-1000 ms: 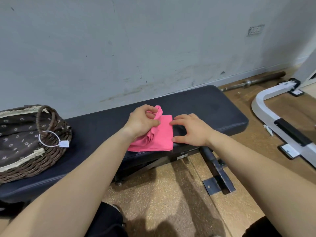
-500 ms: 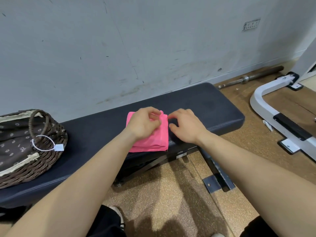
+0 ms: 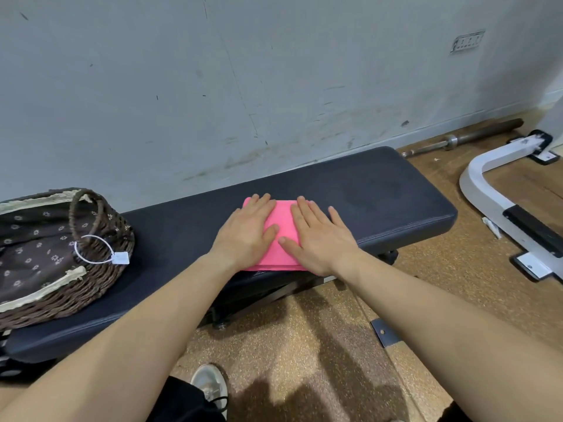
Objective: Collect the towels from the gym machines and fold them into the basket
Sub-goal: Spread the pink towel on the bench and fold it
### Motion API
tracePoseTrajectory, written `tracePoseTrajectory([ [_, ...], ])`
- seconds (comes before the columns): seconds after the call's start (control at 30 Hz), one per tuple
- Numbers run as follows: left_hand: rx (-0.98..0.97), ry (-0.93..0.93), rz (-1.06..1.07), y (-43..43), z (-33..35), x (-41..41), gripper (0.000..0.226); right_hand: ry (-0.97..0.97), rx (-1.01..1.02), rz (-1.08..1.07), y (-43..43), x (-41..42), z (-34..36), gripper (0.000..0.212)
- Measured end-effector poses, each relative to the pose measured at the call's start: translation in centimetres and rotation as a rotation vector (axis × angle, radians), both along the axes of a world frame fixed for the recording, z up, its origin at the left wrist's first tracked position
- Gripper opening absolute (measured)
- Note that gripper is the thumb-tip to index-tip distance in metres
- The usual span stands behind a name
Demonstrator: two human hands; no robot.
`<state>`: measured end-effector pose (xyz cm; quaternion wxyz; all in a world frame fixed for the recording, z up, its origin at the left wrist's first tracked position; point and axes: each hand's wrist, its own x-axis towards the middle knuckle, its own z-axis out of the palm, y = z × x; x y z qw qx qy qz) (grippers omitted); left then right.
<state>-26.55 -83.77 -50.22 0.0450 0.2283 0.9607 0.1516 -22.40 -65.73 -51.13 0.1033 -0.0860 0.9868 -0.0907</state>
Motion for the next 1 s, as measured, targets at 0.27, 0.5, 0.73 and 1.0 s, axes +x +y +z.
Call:
tracePoseTrajectory([
  [0.27,-0.114,0.000,-0.009,0.2,-2.1,1.0,0.066,-0.007,-0.018,-0.014,1.0,0.4,-1.1,0.086],
  [0.5,0.137,-0.186,0.022,-0.2,-1.6,0.0,0.058,-0.091,-0.052,-0.002,1.0,0.0,-0.1,0.083],
  [0.73,0.034,-0.068,0.500,-1.5,0.5,-0.4,0.062,0.144,-0.176,0.034,1.2,-0.9,2.5,0.067],
  [1.0,0.365,-0.348,0.506,-1.7,1.6,-1.5,0.026,0.082,-0.208,0.220,-0.3,-0.9,2.3,0.058],
])
